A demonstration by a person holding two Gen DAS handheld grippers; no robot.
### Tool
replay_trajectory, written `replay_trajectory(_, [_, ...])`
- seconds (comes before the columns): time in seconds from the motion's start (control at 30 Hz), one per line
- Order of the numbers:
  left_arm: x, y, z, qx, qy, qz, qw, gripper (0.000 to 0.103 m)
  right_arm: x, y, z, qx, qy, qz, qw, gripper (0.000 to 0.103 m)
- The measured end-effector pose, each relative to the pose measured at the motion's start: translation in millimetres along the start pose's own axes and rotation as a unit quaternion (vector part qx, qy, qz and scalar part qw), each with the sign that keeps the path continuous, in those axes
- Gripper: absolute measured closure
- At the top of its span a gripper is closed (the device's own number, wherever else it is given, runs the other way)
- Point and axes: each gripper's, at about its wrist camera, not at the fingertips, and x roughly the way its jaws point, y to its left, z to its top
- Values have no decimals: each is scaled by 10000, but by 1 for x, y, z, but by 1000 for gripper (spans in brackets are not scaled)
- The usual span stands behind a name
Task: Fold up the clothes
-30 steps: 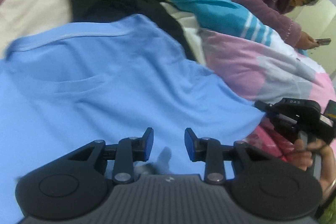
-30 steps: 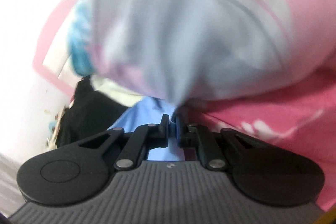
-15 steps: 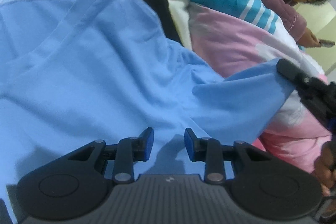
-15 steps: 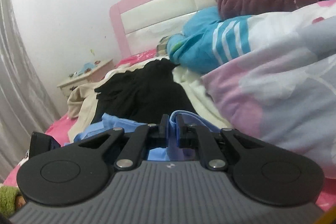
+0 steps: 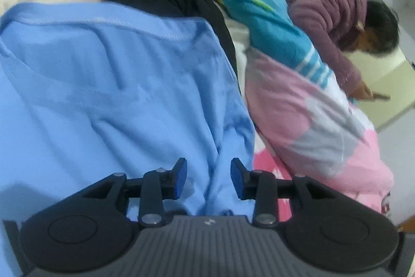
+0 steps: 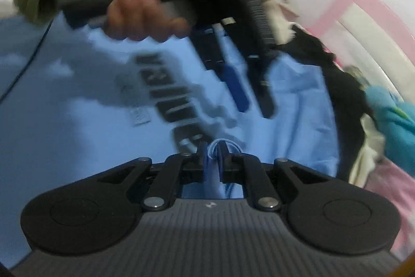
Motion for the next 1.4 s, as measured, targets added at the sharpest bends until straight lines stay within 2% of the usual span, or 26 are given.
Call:
replay_trajectory(0.1, [6, -9, -10, 415, 166, 21, 9990, 63, -12, 2, 1, 280, -113, -140, 9994, 81])
replay_trajectory(0.17, [9, -16, -14, 680, 225, 15, 9974, 60, -31, -4, 1, 674, -209, -140, 9974, 78])
replay_trajectory(0.23, [10, -20, -18, 888, 271, 51, 9957, 59, -59, -18, 2, 1362, -294, 298, 9898, 78])
replay_trajectory(0.3, [12, -24, -21, 1086, 330, 120, 9935, 58, -88, -36, 1, 2108, -140, 1338, 9682, 78])
replay_trajectory(0.33, [14, -26, -23, 1178, 350, 162, 9923, 57, -103, -45, 0, 2470, -59, 1857, 9510, 78])
replay_trajectory(0.4, [16, -31, -28, 1451, 411, 271, 9882, 56, -128, -57, -3, 2939, 112, 2969, 9085, 78])
replay_trajectory(0.43, [15, -34, -31, 1602, 439, 331, 9856, 55, -139, -62, -5, 3079, 65, 3153, 8976, 78])
replay_trajectory(0.5, [14, -40, -38, 1916, 491, 515, 9789, 54, -150, -76, -12, 3444, -36, 2964, 8908, 71])
replay_trajectory(0.53, [14, -43, -41, 2056, 517, 606, 9754, 54, -147, -84, -21, 3746, 17, 2593, 8902, 62])
replay_trajectory(0.57, [14, -46, -44, 2198, 519, 713, 9715, 54, -142, -91, -29, 4072, 117, 2166, 8872, 58])
replay_trajectory(0.6, [14, -49, -47, 2302, 514, 807, 9684, 54, -131, -100, -40, 4485, 264, 1727, 8766, 58])
replay_trajectory(0.67, [16, -53, -50, 2466, 495, 938, 9633, 55, -101, -120, -65, 5380, 343, 1308, 8320, 58])
replay_trajectory(0.77, [18, -54, -51, 2538, 487, 1022, 9606, 59, -60, -135, -94, 6465, 378, 1153, 7532, 58])
replay_trajectory(0.8, [18, -54, -51, 2532, 489, 1024, 9607, 59, -45, -137, -98, 6693, 431, 1122, 7332, 58])
replay_trajectory(0.87, [17, -52, -53, 2537, 482, 1013, 9608, 61, -28, -138, -109, 7098, 583, 971, 6952, 58])
replay_trajectory(0.9, [17, -52, -53, 2537, 478, 1002, 9609, 62, -21, -138, -113, 7246, 639, 896, 6803, 58])
replay_trajectory(0.97, [15, -51, -54, 2559, 471, 974, 9606, 63, -8, -139, -122, 7437, 765, 791, 6594, 58])
replay_trajectory(1.0, [15, -50, -54, 2579, 462, 960, 9603, 64, -6, -136, -123, 7488, 801, 773, 6534, 58])
replay_trajectory(1.17, [17, -51, -55, 2666, 406, 900, 9587, 66, 5, -133, -127, 7602, 937, 792, 6380, 59])
replay_trajectory(1.23, [17, -51, -55, 2687, 397, 851, 9586, 72, 5, -133, -124, 7568, 906, 812, 6423, 61])
replay_trajectory(1.33, [16, -50, -55, 2674, 389, 777, 9597, 77, 6, -134, -119, 7468, 889, 862, 6535, 74])
replay_trajectory(1.4, [15, -50, -56, 2648, 380, 746, 9607, 80, 12, -136, -119, 7438, 936, 886, 6558, 82])
